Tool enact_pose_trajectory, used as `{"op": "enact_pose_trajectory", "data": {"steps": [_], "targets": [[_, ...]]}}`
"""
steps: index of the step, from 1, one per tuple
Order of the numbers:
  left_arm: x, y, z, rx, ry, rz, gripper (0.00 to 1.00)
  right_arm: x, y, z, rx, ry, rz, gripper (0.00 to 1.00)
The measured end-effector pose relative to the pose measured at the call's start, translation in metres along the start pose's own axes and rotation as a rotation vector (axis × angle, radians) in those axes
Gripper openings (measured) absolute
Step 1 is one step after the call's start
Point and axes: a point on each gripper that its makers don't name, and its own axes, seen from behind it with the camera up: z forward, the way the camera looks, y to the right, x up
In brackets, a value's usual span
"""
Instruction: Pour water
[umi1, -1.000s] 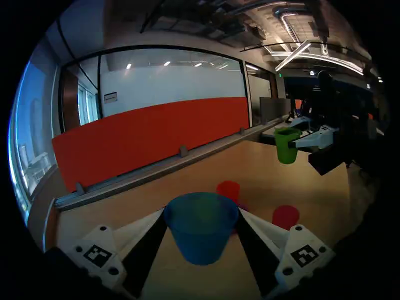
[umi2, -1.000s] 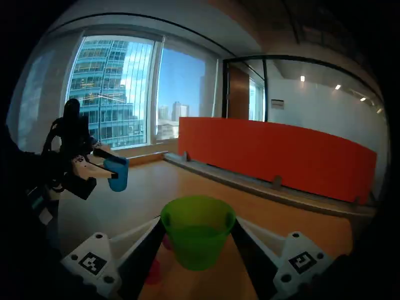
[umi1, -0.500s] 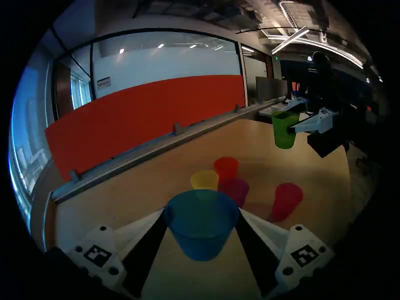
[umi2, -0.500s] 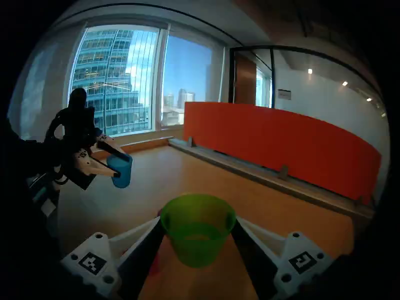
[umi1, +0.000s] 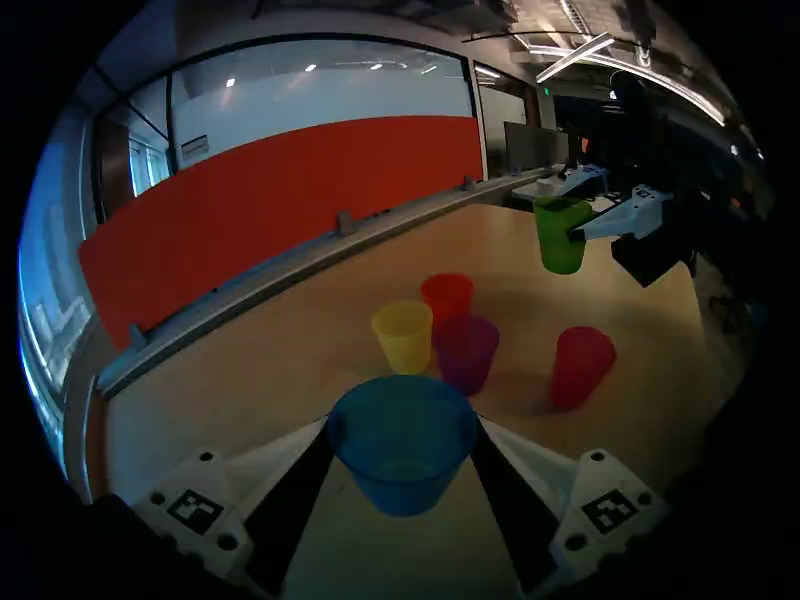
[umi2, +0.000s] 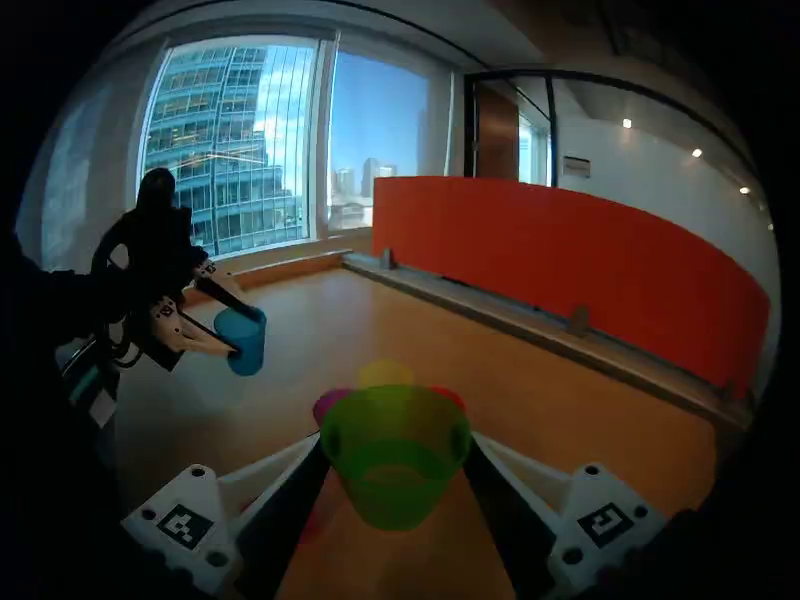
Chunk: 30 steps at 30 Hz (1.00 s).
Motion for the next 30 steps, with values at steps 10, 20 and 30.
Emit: {"op": "enact_pose_trajectory", "data": {"steps": [10, 20, 30], "targets": [[-0.017, 0.007, 0.011, -0.024, -0.043, -0.001, 0.89, -0.026, 0.007, 0.007, -0.003, -0.069, -0.004, 0.91], [-0.031, 0.014, 0.021, -0.048, -0.082, 0.002, 0.89, -0.043, 0.009, 0.015, 0.001, -0.121, -0.013, 0.91], [-0.042, 0.014, 0.031, -0.064, -0.103, -0.014, 0.89, -0.06, 0.01, 0.019, 0.004, -0.164, -0.017, 0.91]]}}
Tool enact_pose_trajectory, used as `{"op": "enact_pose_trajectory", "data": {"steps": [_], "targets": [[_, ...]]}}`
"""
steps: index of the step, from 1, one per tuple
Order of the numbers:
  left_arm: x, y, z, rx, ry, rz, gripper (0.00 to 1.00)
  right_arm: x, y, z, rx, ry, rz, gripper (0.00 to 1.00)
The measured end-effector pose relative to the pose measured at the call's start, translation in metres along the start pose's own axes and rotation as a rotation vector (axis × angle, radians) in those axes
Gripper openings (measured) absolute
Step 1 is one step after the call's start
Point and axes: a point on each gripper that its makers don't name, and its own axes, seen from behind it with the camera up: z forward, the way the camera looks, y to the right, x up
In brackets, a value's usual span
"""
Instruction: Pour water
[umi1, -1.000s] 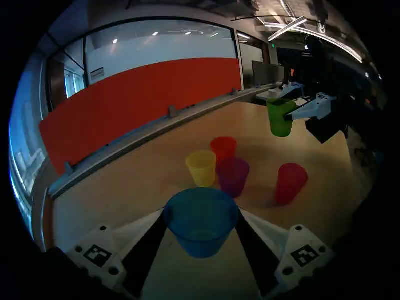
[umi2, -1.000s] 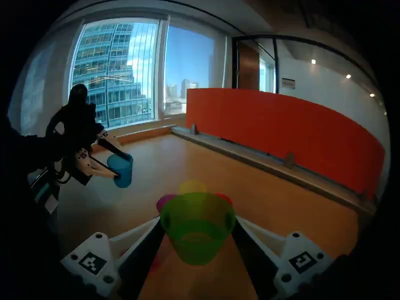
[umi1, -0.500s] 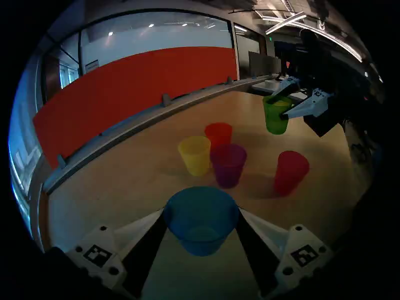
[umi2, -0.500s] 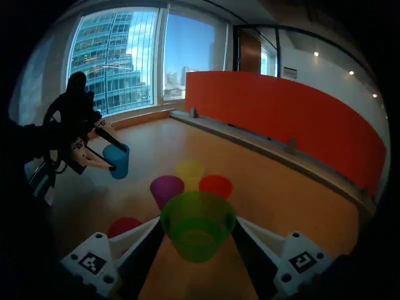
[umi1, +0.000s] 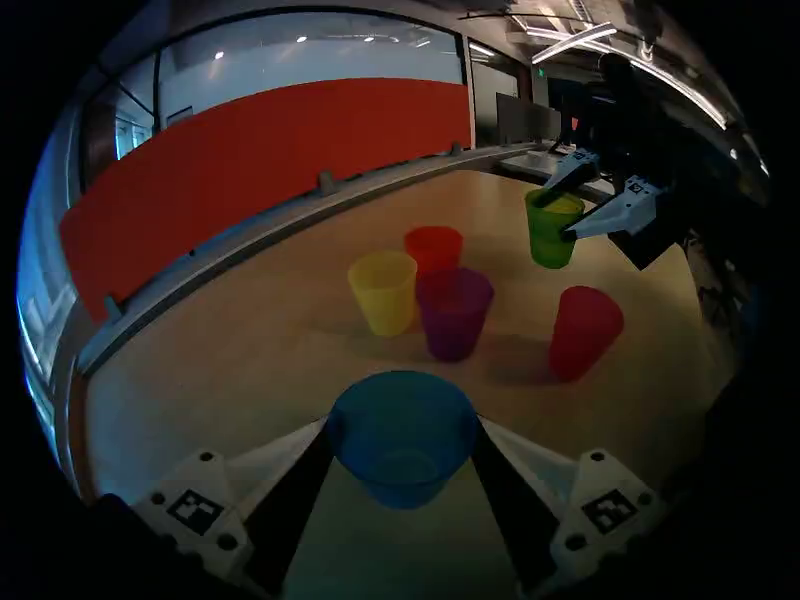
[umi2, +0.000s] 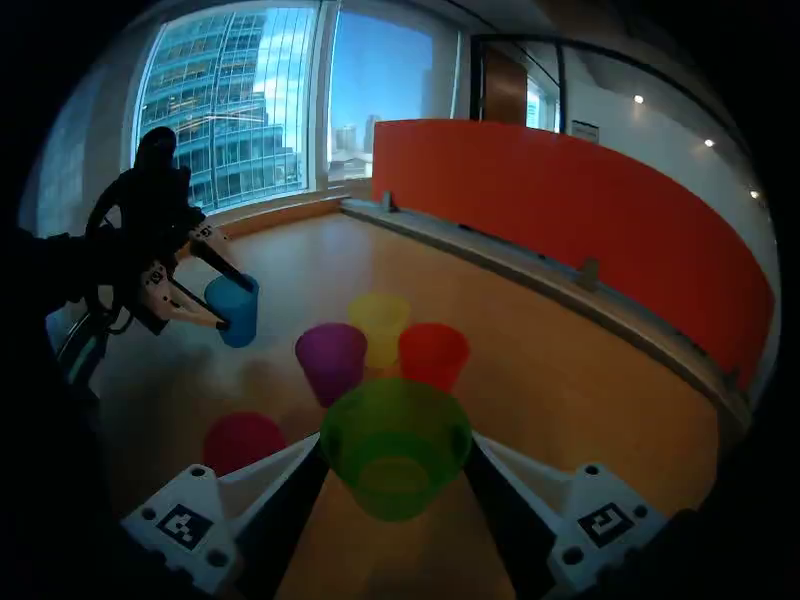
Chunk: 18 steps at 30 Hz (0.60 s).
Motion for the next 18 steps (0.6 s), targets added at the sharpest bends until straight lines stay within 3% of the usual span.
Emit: {"op": "enact_pose_trajectory", "data": {"steps": [18], "targets": [[-0.022, 0.003, 0.018, -0.038, -0.028, -0.038, 0.89, -0.02, -0.005, 0.016, 0.02, -0.045, 0.003, 0.91]]}}
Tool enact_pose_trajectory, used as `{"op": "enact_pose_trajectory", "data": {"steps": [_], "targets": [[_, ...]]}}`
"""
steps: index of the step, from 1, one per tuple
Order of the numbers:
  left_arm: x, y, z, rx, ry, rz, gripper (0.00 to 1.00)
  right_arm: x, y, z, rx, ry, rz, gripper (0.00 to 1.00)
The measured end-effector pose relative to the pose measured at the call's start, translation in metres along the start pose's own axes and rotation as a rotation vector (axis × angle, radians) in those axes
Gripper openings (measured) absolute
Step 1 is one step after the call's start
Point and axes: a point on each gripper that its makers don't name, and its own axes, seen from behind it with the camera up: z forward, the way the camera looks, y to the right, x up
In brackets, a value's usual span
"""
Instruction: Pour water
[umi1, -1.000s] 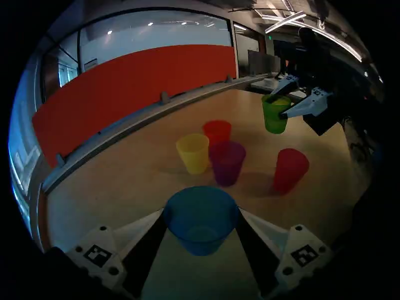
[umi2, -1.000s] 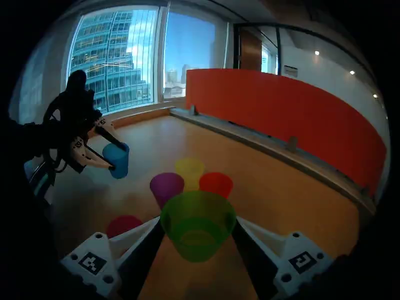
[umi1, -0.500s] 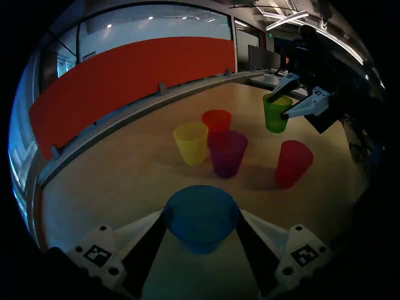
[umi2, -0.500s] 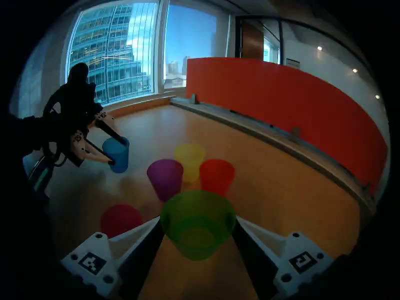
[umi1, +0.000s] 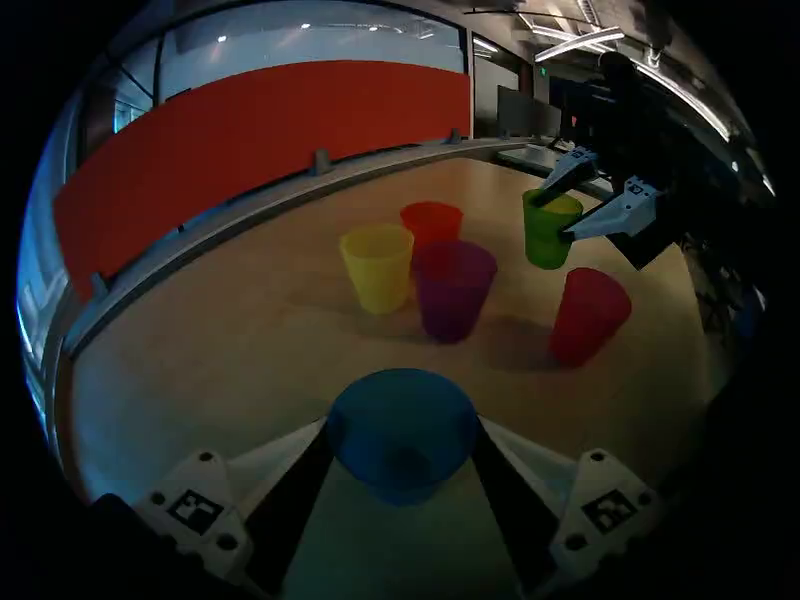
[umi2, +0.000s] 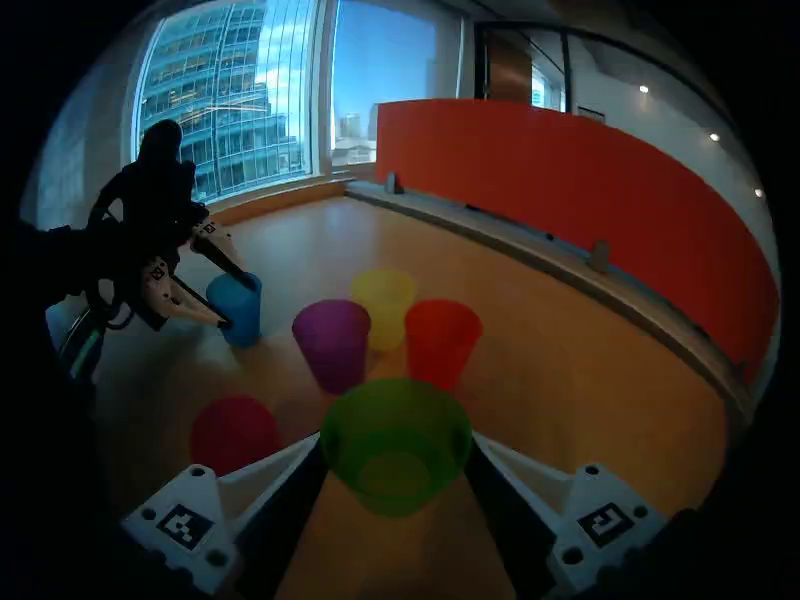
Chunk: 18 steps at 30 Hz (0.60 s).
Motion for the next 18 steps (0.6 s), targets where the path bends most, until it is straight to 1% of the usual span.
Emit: {"op": "enact_pose_trajectory", "data": {"steps": [8, 18], "targets": [[-0.005, 0.001, -0.001, -0.006, -0.001, -0.009, 0.89, -0.005, 0.0, 0.002, 0.0, -0.006, 0.003, 0.91], [-0.011, 0.002, -0.002, -0.006, -0.015, 0.002, 0.89, -0.01, 0.0, 0.005, -0.006, -0.011, 0.007, 0.91]]}}
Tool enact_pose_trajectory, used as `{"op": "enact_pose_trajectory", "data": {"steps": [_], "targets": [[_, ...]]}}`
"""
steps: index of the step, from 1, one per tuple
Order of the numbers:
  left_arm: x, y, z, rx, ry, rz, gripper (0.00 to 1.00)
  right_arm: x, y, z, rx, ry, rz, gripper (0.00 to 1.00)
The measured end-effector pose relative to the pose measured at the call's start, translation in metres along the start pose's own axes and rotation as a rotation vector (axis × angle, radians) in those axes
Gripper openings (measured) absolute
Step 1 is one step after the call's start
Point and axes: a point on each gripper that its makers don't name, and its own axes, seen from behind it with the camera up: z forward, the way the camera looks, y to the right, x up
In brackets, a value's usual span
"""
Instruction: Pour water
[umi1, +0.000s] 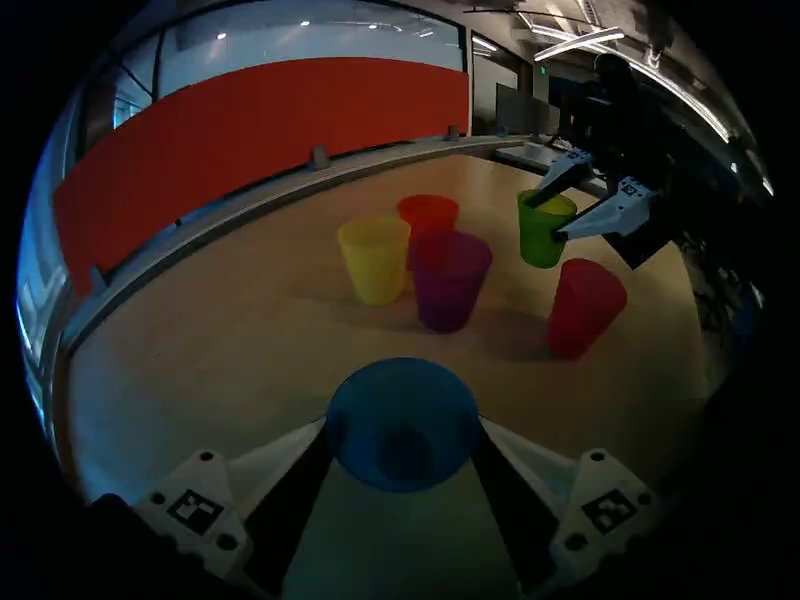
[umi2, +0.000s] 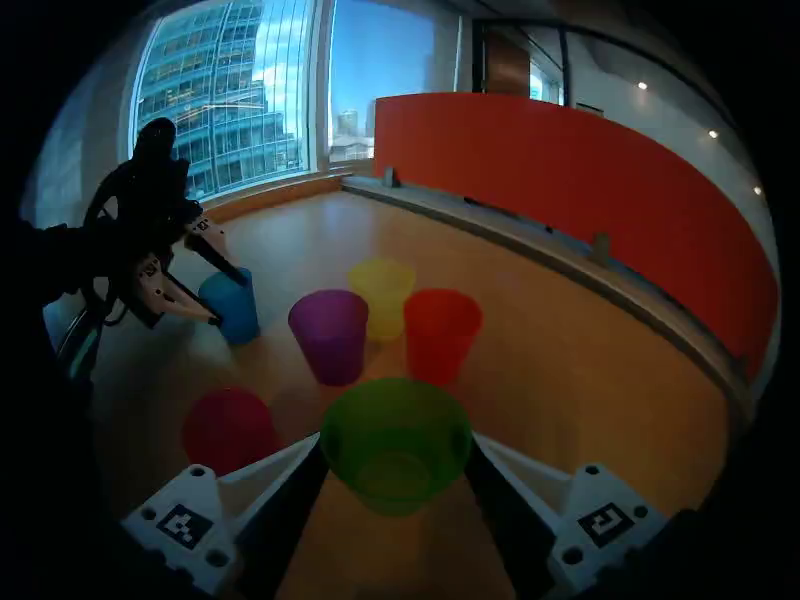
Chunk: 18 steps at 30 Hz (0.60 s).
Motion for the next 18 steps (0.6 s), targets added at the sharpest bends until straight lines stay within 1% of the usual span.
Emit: {"op": "enact_pose_trajectory", "data": {"steps": [4, 8, 11, 18], "targets": [[-0.004, -0.002, 0.003, 0.019, -0.014, 0.02, 0.91, -0.003, -0.001, 0.001, 0.001, -0.004, 0.003, 0.91], [-0.006, -0.002, 0.004, 0.029, -0.018, 0.029, 0.97, -0.009, -0.001, 0.004, 0.002, -0.014, 0.003, 0.91], [-0.01, -0.001, 0.005, 0.022, -0.028, 0.028, 0.97, -0.013, -0.002, 0.006, 0.0, -0.021, 0.002, 0.91], [-0.019, -0.002, 0.007, 0.019, -0.06, 0.016, 0.97, -0.018, -0.004, 0.011, 0.003, -0.022, 0.015, 0.91]]}}
